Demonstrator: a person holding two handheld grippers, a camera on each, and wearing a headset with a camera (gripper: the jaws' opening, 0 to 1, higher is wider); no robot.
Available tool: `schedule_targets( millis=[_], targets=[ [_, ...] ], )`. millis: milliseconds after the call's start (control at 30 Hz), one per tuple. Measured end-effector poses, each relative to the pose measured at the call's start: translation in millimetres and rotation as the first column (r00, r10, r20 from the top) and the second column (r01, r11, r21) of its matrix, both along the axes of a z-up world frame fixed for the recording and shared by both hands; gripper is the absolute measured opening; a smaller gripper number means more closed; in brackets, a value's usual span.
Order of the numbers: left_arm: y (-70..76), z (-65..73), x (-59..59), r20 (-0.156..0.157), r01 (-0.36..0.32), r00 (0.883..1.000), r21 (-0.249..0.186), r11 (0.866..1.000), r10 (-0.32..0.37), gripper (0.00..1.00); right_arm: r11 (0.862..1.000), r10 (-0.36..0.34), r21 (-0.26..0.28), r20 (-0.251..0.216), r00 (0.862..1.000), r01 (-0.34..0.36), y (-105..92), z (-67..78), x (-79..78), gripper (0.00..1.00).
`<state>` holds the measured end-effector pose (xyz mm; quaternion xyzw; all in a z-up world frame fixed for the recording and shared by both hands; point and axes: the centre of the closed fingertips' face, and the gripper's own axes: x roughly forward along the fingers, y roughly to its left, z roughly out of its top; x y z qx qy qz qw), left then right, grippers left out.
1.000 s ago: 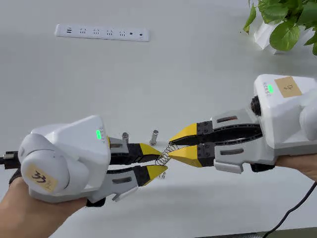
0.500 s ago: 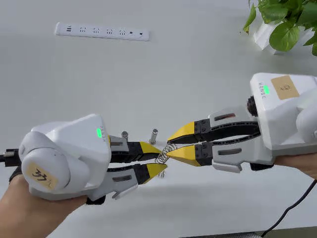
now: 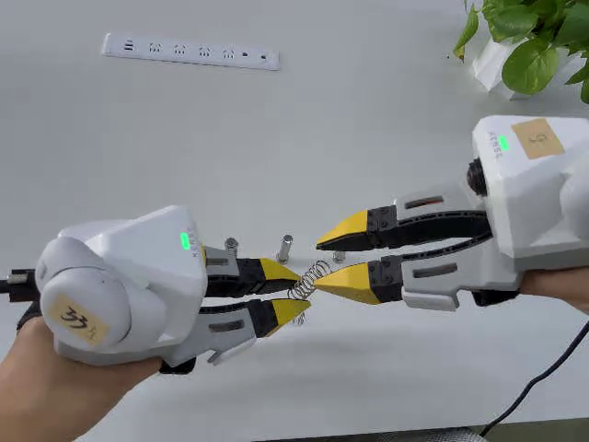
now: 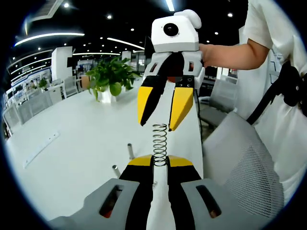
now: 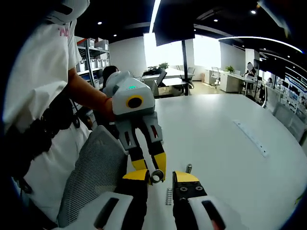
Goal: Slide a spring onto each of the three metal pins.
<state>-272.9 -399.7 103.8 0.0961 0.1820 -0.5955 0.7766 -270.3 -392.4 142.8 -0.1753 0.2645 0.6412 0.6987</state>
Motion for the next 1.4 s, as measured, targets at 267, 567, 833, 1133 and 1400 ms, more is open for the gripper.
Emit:
schedule_targets(
  millis=[267, 567, 833, 1133, 1400],
  targets=[
    [-2.5, 1.1, 2.4, 0.005, -0.002, 1.000, -0.005, 1.000, 0.002, 0.06, 0.969, 0.184, -0.170, 0.015, 0.983, -0.179, -5.4, -10.8, -1.7, 0.20],
    [-5.0, 1.5, 2.7, 0.008, -0.003, 1.000, -0.009, 1.000, 0.003, 0.06, 0.916, 0.313, -0.269, 0.008, 0.950, -0.299, 1.3, -17.1, -1.7, 0.19],
    [-5.9, 2.4, 3.4, 0.012, -0.003, 1.000, -0.012, 1.000, 0.004, 0.06, 0.873, 0.379, -0.327, -0.008, 0.925, -0.361, 2.6, -24.1, -4.8, 0.16],
    [-4.7, 3.5, 5.5, 0.013, -0.008, 1.000, -0.019, 1.000, 0.009, 0.06, 0.854, 0.401, -0.353, -0.020, 0.916, -0.382, 4.0, -25.6, -5.3, 0.10],
    [-4.7, 3.9, 6.6, 0.013, -0.008, 1.000, -0.023, 1.000, 0.008, 0.06, 0.850, 0.405, -0.359, -0.026, 0.914, -0.387, 3.9, -25.7, -5.2, 0.08]
  ],
)
